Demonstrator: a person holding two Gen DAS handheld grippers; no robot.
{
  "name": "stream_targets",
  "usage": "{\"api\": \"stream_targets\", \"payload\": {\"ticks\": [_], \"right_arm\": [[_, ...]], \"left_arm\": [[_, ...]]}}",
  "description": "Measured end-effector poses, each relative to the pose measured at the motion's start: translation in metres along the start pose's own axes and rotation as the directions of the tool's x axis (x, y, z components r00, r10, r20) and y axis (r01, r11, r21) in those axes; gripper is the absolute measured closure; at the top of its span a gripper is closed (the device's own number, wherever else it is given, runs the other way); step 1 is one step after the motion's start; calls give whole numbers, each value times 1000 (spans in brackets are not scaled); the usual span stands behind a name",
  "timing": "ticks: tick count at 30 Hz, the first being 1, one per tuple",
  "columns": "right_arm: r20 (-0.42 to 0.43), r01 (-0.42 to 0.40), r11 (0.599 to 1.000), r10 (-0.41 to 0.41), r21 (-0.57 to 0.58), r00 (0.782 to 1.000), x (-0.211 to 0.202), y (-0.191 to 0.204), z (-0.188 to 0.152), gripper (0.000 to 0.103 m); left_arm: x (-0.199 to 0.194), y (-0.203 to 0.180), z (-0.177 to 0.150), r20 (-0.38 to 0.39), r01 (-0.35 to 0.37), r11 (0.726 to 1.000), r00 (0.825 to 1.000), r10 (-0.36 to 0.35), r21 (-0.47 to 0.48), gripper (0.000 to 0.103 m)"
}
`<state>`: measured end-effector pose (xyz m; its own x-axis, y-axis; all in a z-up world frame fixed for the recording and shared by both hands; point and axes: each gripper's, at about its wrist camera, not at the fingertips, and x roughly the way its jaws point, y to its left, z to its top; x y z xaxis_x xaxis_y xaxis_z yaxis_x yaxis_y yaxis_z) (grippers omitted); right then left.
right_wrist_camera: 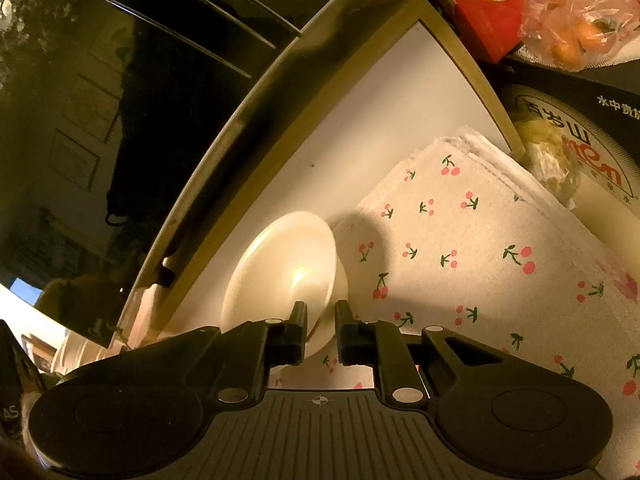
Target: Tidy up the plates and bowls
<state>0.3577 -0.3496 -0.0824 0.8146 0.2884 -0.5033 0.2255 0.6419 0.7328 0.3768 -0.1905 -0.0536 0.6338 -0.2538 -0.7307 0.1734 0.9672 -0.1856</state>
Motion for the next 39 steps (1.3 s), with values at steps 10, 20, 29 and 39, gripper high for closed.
{"api": "stream_targets", "payload": {"ticks": [10,20,29,39], "right_arm": [[-4,-11,999,11,-38,1000,-22,23,5,90],[-54,-27,997,24,-74,998,-50,58,5,90],[-123,-40,990,23,-133,992,-80,99,-11,90],[-197,-64,974,21,-216,980,-90,139,-39,90]], "left_arm": [[-31,6,5,10,-13,1000,1000,13,-18,92],[-76,12,6,16,-30,998,999,30,-55,92],[-124,30,1,8,-50,993,999,51,-108,92],[-161,63,-16,13,-54,986,998,56,-156,91]]}}
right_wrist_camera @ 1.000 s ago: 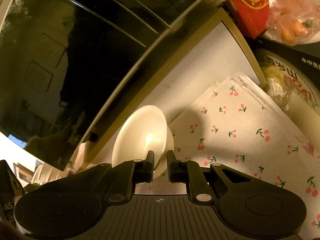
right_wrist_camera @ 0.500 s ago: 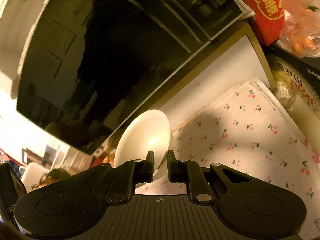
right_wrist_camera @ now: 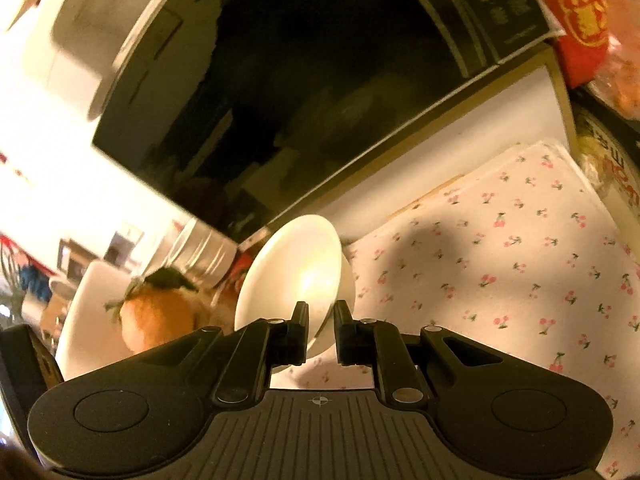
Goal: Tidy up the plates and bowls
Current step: 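Carry the small cream bowl onto the bowl stack with the left tool and lower it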
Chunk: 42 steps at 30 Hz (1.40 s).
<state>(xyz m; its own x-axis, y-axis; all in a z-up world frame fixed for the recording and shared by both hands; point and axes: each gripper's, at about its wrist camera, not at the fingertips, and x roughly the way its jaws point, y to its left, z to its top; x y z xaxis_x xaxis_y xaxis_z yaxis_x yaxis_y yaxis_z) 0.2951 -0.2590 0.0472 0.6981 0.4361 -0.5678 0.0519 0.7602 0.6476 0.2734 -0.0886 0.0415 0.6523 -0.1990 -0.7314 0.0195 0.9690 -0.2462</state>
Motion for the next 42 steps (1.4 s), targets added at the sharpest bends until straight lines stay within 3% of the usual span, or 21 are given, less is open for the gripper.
{"api": "stream_targets", "payload": {"ticks": [15,21,27,32,40,42], "right_arm": [[-141,-36,973,3,-229,990,20,65,-55,89],[-193,-20,964,-33,-266,981,32,66,-68,89],[-232,-4,956,-67,-292,971,46,66,-83,89],[-244,26,941,-114,-337,963,56,66,-93,88],[-258,35,942,-126,-333,958,66,65,-95,87],[-260,34,940,-128,-338,957,68,66,-96,86]], "left_arm": [[-33,75,-38,-3,-20,997,1000,20,-75,89],[-39,92,-56,-3,7,992,1000,-8,-123,86],[-39,104,-76,36,20,996,999,-17,-90,86],[-29,112,-79,-12,23,991,1000,-24,-130,87],[-28,112,-80,-5,7,998,1000,-8,-70,87],[-27,112,-80,-4,11,998,1000,-11,-54,83]]}}
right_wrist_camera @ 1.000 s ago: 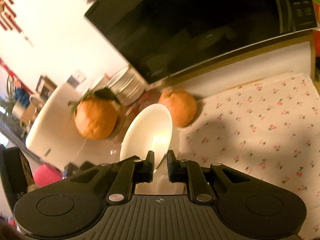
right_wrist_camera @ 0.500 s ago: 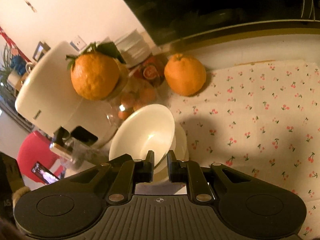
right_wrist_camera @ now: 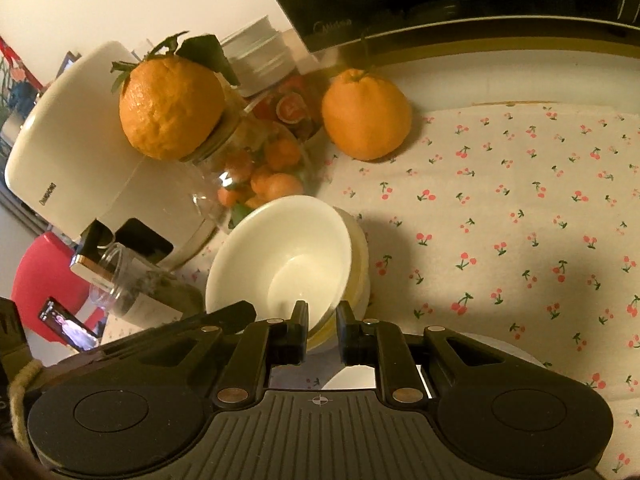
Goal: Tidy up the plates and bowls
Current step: 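Carry the small cream bowl onto the bowl stack with the left tool and lower it, then open the left tool and the right tool to release the bowl stack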
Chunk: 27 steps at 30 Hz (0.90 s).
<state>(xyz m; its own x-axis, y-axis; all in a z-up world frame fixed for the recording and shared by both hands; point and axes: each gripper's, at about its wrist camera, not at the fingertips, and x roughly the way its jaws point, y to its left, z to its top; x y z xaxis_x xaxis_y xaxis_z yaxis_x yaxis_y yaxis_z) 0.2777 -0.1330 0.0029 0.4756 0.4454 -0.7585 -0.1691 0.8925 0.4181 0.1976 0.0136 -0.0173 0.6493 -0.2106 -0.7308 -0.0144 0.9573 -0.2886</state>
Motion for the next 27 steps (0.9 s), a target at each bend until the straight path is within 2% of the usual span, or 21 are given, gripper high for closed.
{"api": "stream_targets", "payload": {"ticks": [7,17,19,27], "right_arm": [[7,-12,1000,12,3,1000,-4,1,3,77],[108,10,1000,-11,13,994,-16,-6,9,77],[118,26,1000,-27,10,993,-15,-8,10,81],[75,48,999,-48,1,996,4,-9,5,83]], "left_arm": [[-4,6,2,47,10,999,999,-12,41,63],[-5,12,3,91,29,998,995,-34,50,65],[-2,12,3,87,32,998,996,-36,50,69],[4,11,2,76,34,997,996,-40,75,70]]}}
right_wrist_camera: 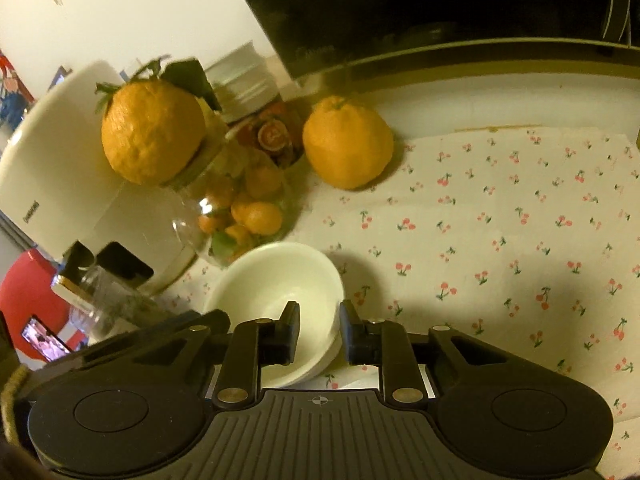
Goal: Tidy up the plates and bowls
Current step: 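Open the left tool and the right tool to release the bowl stack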
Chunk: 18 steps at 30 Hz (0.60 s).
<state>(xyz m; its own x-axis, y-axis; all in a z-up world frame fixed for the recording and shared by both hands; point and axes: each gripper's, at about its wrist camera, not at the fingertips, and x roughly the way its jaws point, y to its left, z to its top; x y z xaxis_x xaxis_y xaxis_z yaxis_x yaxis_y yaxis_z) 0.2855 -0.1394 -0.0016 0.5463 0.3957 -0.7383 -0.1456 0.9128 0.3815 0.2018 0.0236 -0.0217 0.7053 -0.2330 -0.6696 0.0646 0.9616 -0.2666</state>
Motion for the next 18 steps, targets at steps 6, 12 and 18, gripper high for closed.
{"api": "stream_targets", "payload": {"ticks": [6,12,18], "right_arm": [[7,-25,1000,25,3,1000,-8,1,3,77],[32,6,1000,-5,-24,999,-17,3,5,48],[46,27,997,-23,-79,999,-25,7,3,30]], "left_arm": [[-6,-3,1,29,18,999,999,-20,46,48],[-16,-11,-2,60,8,990,998,-16,141,14],[-25,-12,-3,61,31,985,997,-42,168,1]]}}
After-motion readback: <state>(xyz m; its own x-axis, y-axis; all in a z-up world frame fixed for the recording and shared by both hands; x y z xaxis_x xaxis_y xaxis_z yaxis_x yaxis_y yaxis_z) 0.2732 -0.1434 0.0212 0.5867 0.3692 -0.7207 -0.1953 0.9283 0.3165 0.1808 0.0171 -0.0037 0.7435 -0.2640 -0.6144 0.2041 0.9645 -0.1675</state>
